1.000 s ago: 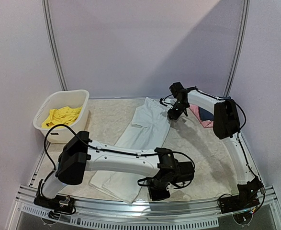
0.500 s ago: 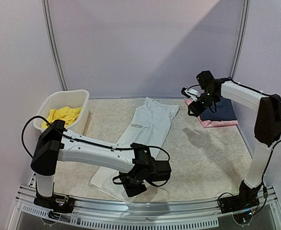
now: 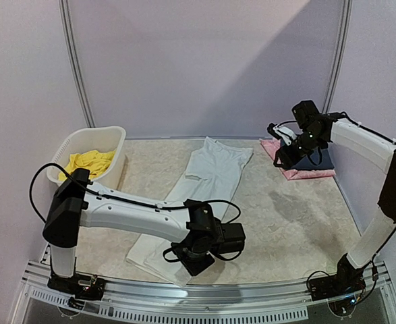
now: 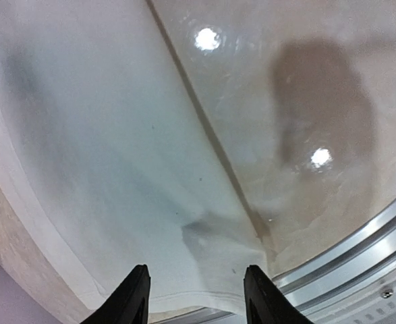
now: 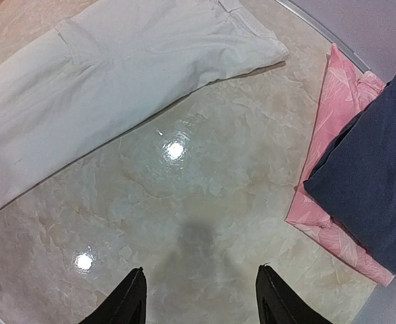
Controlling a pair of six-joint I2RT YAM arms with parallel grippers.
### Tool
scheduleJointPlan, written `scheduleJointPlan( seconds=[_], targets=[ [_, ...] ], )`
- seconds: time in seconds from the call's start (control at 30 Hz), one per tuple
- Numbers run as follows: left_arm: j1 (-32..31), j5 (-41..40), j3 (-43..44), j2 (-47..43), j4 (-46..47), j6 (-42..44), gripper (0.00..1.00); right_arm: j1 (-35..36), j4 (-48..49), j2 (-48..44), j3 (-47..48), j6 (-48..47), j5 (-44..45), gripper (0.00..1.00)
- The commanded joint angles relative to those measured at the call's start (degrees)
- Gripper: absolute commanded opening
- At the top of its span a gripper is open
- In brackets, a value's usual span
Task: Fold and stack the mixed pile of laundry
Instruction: Rotate the rectangle-folded T-shirt at the center of the board.
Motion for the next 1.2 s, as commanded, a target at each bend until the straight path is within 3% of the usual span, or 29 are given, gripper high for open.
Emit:
scheduleJointPlan(
  seconds=[0.0,0.27,0.4,0.5,0.57,0.7,0.97,1.17],
  targets=[
    [-1.19,5.15,-0.98,-0.61,3.03,-3.63,0.49,-0.42,-0.63,-3.14,-1.01,1.09,-0.85,0.56],
    [-2.21,5.79,-2.86,3.57,4.46,-6.13,0.44,-0.52,-1.21,-4.48,-1.10,1.23,-1.37,0.57],
    [-2.30,6.19,-2.24,5.17,5.14,-5.81,0.30,-0.57,-1.10,-4.93,-1.43,1.21,-1.57,0.57],
    [-2.30,6.69,0.36,6.98,5.12,-4.19,0.08,-0.74,-0.78,-5.05,-1.64,1.15,-1.59,0.56],
    [-2.30,7.27,3.42,8.06,5.41,-2.61,0.00,-1.38,-0.83,-4.81,-1.28,1.42,-3.04,0.57],
    [-2.22,7.41,14.05,12.28,2.99,2.82,0.00,-4.06,-2.24,-3.58,0.51,2.81,-7.24,0.57],
    [-1.25,11.76,33.45,21.41,-2.04,9.67,0.00,-5.24,-3.04,-2.55,2.46,2.66,-7.21,0.56],
    [-0.12,15.67,38.83,23.54,-1.41,11.06,0.14,-6.09,-2.92,-2.19,1.37,2.88,-8.58,0.56]
  ],
)
